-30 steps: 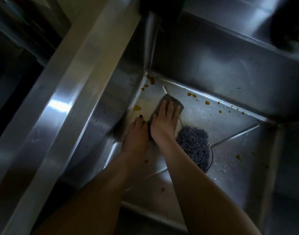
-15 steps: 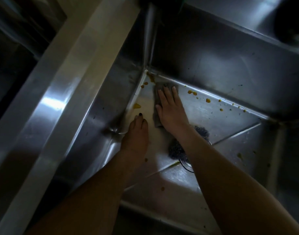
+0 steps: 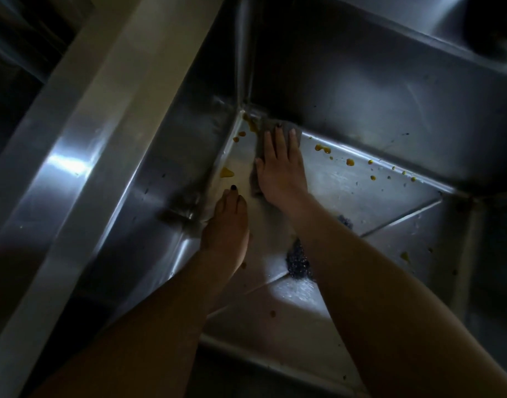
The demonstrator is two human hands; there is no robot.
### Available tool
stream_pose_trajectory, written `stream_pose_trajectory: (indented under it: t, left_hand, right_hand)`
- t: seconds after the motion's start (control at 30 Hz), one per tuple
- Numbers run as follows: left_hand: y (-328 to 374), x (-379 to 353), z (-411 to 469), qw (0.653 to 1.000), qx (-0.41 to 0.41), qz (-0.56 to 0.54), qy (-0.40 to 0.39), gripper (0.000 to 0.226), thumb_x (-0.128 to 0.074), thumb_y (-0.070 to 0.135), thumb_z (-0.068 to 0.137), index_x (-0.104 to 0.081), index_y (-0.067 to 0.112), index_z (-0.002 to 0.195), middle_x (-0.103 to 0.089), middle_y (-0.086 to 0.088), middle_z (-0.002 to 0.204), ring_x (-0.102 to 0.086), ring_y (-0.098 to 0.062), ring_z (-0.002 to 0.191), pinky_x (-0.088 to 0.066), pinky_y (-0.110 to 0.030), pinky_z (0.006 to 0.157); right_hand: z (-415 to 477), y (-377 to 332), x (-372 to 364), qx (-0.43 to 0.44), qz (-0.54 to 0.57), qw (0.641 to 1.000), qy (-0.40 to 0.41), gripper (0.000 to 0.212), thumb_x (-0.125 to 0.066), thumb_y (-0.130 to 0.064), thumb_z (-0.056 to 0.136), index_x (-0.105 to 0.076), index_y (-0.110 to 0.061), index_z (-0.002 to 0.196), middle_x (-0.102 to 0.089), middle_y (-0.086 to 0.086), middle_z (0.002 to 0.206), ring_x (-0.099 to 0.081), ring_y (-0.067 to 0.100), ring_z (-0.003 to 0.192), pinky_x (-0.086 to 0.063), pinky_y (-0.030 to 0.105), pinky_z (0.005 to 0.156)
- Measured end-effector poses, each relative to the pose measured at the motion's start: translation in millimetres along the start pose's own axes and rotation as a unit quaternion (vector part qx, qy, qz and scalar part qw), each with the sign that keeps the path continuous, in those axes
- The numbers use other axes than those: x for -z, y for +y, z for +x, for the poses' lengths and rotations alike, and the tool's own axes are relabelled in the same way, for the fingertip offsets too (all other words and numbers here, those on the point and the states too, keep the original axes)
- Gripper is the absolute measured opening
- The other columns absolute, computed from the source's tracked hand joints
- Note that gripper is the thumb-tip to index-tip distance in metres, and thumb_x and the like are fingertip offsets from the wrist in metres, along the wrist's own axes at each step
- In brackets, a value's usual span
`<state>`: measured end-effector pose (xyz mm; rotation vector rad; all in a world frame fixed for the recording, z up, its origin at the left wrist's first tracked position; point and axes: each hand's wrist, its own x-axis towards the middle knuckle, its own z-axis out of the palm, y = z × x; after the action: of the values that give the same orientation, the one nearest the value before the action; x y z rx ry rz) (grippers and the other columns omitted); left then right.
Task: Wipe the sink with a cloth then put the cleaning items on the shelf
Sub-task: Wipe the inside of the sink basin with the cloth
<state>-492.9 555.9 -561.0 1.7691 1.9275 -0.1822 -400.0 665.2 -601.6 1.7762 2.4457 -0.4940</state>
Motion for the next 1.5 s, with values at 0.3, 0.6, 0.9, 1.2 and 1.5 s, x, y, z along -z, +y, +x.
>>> stream_pose_trajectory:
  t: [0.3,0.6,0.9,1.2,1.5]
  left_hand:
    - [3,10,-2,0.999,0.007,-0.025,-0.023,0.058,-0.046,0.014,0.093,-0.015,0.006,0.142,-0.001,-0.007,0.155,-0.007,-0.021,0.141,-0.027,-0.03,0.104]
    - [3,8,-1,0.999,0.011,-0.028,-0.023,0.059,-0.049,0.014,0.092,-0.017,0.006,0.141,-0.005,-0.008,0.154,-0.01,-0.023,0.141,-0.028,-0.031,0.107]
    - [0,3,0,1.0,0.006,-0.014,-0.018,0.065,-0.05,0.017,0.092,-0.012,0.006,0.143,0.0,-0.007,0.155,-0.006,-0.021,0.142,-0.022,-0.029,0.108]
    - [-3,-1,3,0.999,0.0,-0.041,0.007,0.049,-0.046,0.019,0.093,-0.029,0.005,0.137,-0.014,-0.01,0.151,-0.021,-0.025,0.136,-0.034,-0.034,0.102]
    - [0,8,20,0.999,-0.02,-0.005,0.049,0.048,-0.056,0.033,0.086,-0.045,0.002,0.121,-0.041,-0.018,0.132,-0.04,-0.032,0.119,-0.03,-0.034,0.098]
  right_hand:
    - [-31,2,-3,-0.031,-0.002,0.999,-0.019,0.057,-0.022,-0.032,0.101,0.002,-0.012,0.149,0.006,0.01,0.158,0.013,0.029,0.144,0.002,0.039,0.117]
    - [-24,0,-4,0.019,-0.01,0.999,-0.032,0.056,-0.02,-0.033,0.102,0.002,-0.013,0.149,0.006,0.01,0.158,0.015,0.029,0.144,-0.001,0.042,0.119]
    - [-14,6,-4,-0.05,-0.028,0.998,-0.008,0.055,-0.017,-0.031,0.102,0.002,-0.011,0.149,0.006,0.009,0.158,0.013,0.03,0.144,0.004,0.037,0.116]
    - [-58,-18,-10,-0.055,-0.052,0.994,-0.079,0.063,-0.024,-0.025,0.1,0.012,-0.001,0.146,0.008,0.019,0.157,0.011,0.037,0.144,-0.001,0.048,0.118]
    - [-17,23,30,-0.022,-0.01,0.997,-0.067,0.061,-0.034,-0.032,0.1,-0.004,-0.012,0.149,0.0,0.008,0.158,0.004,0.032,0.145,-0.019,0.044,0.117]
